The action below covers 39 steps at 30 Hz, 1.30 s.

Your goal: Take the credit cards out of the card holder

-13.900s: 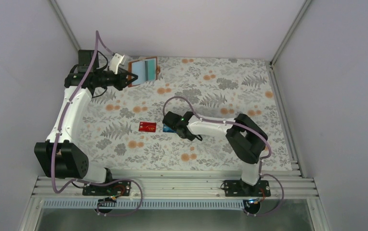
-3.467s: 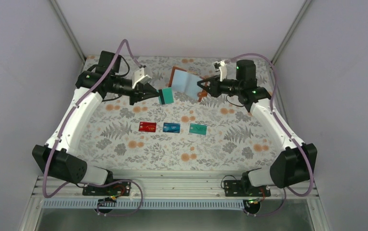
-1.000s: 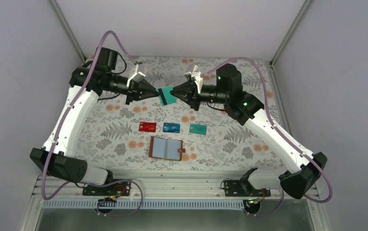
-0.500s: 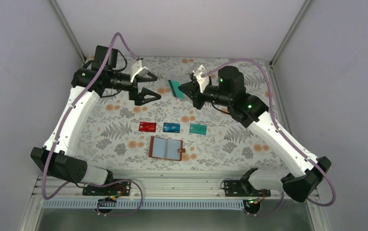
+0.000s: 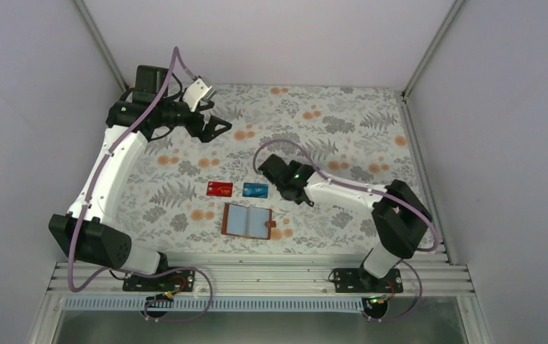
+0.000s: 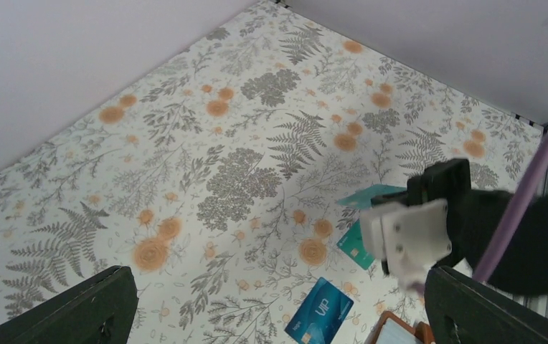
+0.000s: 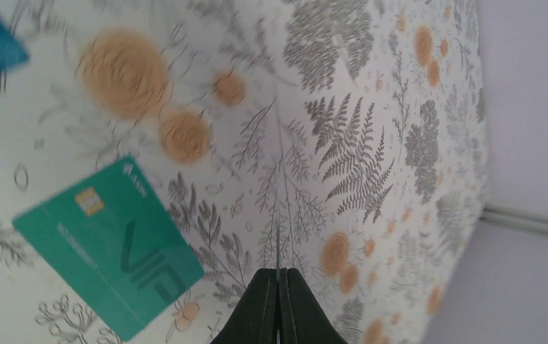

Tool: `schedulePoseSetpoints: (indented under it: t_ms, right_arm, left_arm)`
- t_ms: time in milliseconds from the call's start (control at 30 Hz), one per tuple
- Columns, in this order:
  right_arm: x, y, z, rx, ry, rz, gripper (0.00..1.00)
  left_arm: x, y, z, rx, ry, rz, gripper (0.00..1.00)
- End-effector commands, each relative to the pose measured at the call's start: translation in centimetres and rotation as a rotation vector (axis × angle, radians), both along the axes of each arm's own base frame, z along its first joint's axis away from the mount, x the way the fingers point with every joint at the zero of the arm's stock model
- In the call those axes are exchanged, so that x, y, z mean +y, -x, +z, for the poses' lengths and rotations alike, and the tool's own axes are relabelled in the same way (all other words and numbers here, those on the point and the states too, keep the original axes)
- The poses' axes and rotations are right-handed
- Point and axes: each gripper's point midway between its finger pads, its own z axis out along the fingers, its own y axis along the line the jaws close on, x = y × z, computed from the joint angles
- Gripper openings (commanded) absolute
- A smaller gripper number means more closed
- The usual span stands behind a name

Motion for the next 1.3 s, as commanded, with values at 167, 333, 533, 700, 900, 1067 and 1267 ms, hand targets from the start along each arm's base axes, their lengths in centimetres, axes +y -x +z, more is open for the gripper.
schedulePoseSetpoints:
  t_ms: [167,333,533,700,900,1067,1267]
  right_arm:
    - [-0.1,1.2,-4.8,-0.081,0.345,0.115,0.04]
    - [0.7,1.6,-6.5,-0.083,0.345,0.149,0.04]
    - [1.6,2.3,-7.0,-0.08,0.32,0.188,0.04]
    - [2.2,3.4,-7.6,-0.055,0.299,0.223,0.04]
    - [2.4,4.0,-7.9,-0.026,0.291,0.239,0.04]
    - [2.3,4.8,-8.3,0.006,0.281,0.265,0.08]
    - [2.0,5.1,-8.2,0.018,0.287,0.273,0.13]
  left_arm:
    - [-0.4,0.4,0.0,0.013,0.022,-0.031,1.0]
    - [-0.4,0.5,0.0,0.012,0.023,-0.037,1.0]
    - [-0.5,0.6,-0.1,0.019,0.025,-0.044,1.0]
    - [-0.7,0.7,0.0,0.021,0.031,-0.056,1.0]
    - [-0.7,0.8,0.0,0.023,0.033,-0.06,1.0]
    - [-0.7,0.8,0.0,0.024,0.032,-0.06,1.0]
    - [-0.7,0.8,0.0,0.023,0.03,-0.062,1.0]
